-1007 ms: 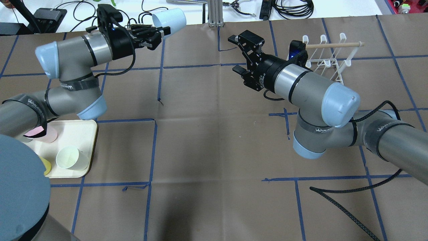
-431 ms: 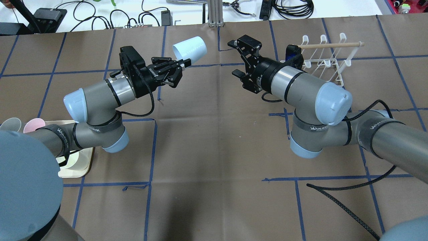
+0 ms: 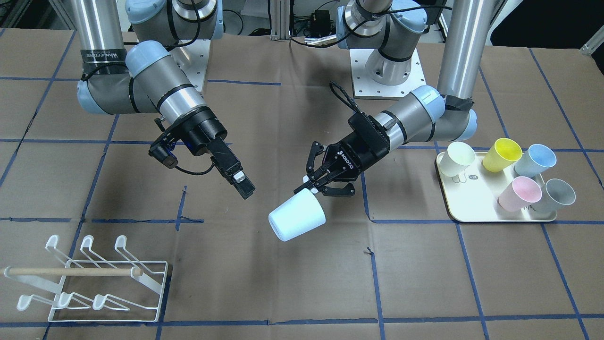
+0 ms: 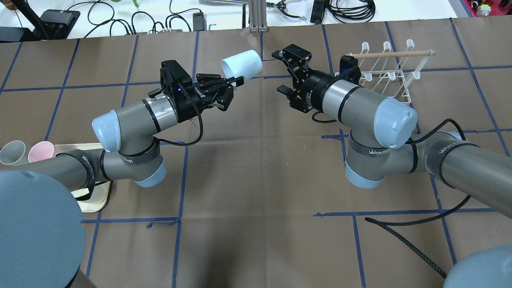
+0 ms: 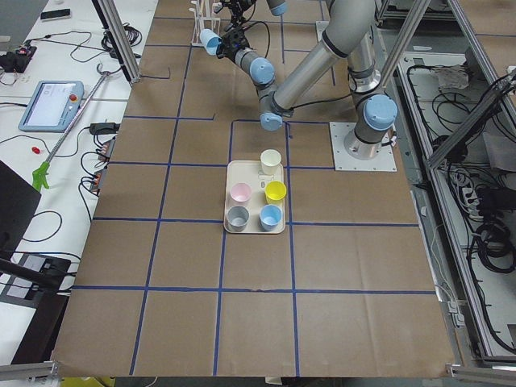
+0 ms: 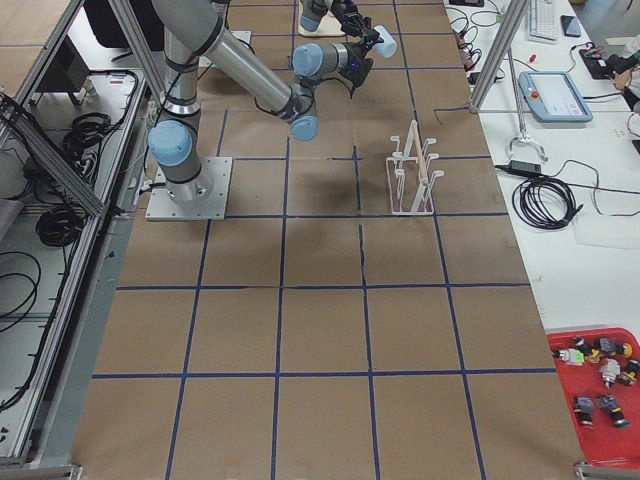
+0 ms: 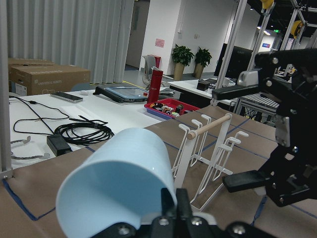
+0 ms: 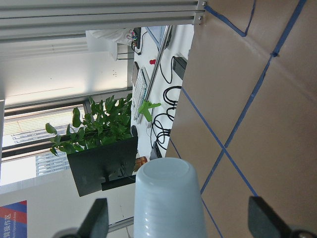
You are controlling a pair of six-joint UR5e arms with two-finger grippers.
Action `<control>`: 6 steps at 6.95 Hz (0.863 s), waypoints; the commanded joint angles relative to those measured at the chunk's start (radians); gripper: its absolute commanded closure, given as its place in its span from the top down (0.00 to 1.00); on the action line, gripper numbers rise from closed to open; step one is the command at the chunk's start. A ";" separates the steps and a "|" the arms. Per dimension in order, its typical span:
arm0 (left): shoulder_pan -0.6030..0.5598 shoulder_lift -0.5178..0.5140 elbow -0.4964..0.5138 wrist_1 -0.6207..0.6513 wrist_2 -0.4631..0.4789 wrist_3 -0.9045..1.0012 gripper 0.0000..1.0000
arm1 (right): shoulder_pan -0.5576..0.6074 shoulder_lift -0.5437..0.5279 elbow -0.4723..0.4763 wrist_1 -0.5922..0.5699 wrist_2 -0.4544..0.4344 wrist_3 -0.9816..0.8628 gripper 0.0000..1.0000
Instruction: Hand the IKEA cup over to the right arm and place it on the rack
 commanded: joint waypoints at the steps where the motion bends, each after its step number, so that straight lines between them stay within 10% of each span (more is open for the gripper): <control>1: -0.006 0.007 -0.003 -0.005 0.007 -0.004 0.00 | 0.020 0.006 -0.003 0.016 -0.036 -0.009 1.00; 6: -0.006 0.006 -0.004 -0.005 0.009 -0.004 0.01 | 0.083 0.066 -0.079 0.030 -0.104 -0.002 1.00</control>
